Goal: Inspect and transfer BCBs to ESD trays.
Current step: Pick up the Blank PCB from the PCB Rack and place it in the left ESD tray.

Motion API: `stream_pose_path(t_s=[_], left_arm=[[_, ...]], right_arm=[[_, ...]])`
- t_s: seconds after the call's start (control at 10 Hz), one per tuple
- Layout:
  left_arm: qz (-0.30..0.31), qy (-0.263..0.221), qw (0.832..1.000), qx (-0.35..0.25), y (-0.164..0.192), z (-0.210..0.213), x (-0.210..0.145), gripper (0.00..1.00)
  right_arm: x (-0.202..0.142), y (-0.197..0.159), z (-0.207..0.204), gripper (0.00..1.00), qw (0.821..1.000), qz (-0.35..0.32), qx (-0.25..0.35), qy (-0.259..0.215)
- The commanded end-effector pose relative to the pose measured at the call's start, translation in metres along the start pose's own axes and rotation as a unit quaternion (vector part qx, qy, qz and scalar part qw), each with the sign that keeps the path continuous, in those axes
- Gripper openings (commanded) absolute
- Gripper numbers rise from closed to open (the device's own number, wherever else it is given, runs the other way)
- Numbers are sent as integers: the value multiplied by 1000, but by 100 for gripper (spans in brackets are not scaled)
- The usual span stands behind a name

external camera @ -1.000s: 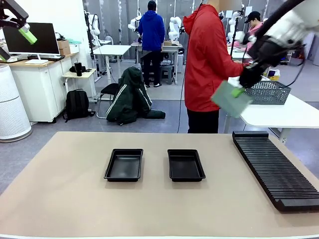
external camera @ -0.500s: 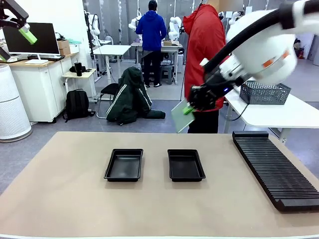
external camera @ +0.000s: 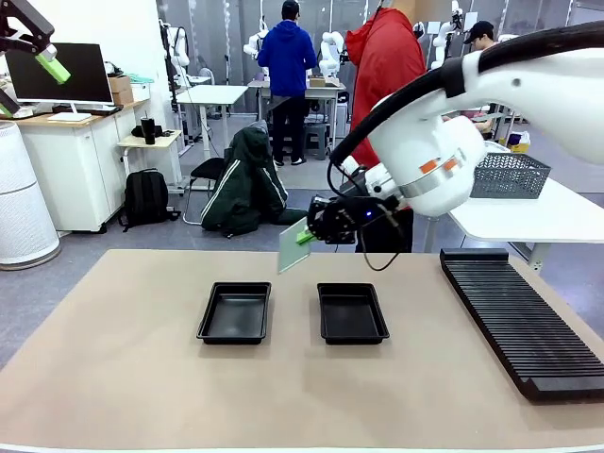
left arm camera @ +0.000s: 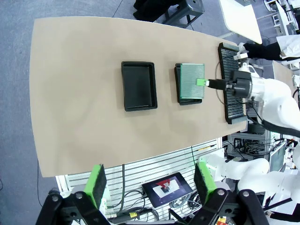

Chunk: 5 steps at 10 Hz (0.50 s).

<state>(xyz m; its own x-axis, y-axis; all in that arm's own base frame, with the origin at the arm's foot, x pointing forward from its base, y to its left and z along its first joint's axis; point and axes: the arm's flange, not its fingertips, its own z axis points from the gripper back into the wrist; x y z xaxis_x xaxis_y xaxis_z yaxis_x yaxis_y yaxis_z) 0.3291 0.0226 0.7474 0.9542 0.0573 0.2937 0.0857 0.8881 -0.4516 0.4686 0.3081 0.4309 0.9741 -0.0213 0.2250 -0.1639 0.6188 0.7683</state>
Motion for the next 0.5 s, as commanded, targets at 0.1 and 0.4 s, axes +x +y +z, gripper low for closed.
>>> stream_pose_path(t_s=[0.1, 0.4], left_arm=[[1, 0, 1000, 0, 1, -1, -2, 100], [1, 0, 1000, 0, 1, -1, -2, 100]], right_arm=[[-4, -15, -61, 2, 998, 1, 63, -10], [-4, -28, -106, 2, 995, -24, 101, -1]])
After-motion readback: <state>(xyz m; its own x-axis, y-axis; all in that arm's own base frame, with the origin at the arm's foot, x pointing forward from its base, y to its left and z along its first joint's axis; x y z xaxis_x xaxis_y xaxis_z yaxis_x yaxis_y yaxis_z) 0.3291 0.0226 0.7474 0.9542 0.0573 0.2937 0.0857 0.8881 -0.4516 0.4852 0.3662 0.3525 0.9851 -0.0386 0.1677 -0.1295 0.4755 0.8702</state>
